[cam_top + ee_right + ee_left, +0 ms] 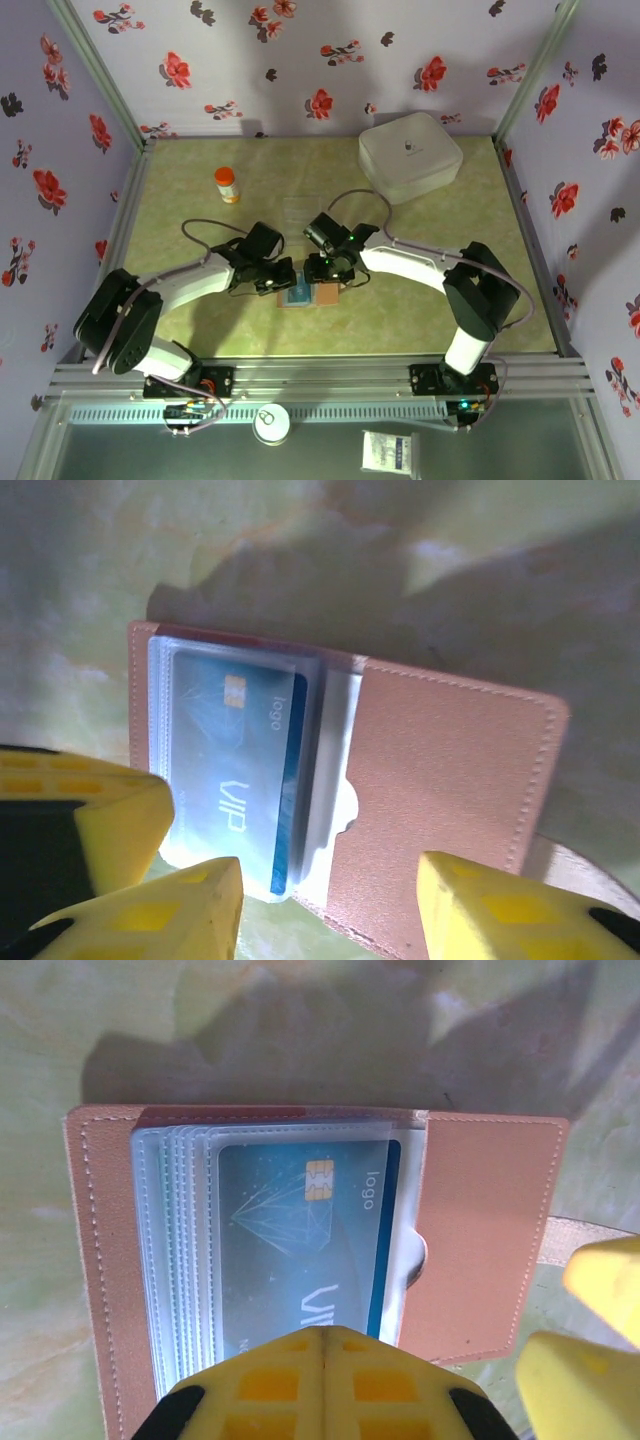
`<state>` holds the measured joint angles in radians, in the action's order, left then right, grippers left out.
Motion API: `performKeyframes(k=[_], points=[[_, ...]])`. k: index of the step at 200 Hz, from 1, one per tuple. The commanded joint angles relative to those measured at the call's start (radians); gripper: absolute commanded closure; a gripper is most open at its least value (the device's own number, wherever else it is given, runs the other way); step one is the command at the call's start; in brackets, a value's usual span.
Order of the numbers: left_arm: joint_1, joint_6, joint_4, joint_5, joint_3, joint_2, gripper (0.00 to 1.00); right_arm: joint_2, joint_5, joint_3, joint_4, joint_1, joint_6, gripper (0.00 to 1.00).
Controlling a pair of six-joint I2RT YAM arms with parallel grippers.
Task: Take the credit cards out of the card holder
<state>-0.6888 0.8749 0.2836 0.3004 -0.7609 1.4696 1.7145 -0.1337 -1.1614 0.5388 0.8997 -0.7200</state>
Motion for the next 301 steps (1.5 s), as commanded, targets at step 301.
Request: performKeyframes(k=[301], points=[[0.012,-0.043,0.042,-0.078,0.037,0.028,1.00,0.108,-0.259,0.136,-0.326,-0.061,-0.076,0.77]])
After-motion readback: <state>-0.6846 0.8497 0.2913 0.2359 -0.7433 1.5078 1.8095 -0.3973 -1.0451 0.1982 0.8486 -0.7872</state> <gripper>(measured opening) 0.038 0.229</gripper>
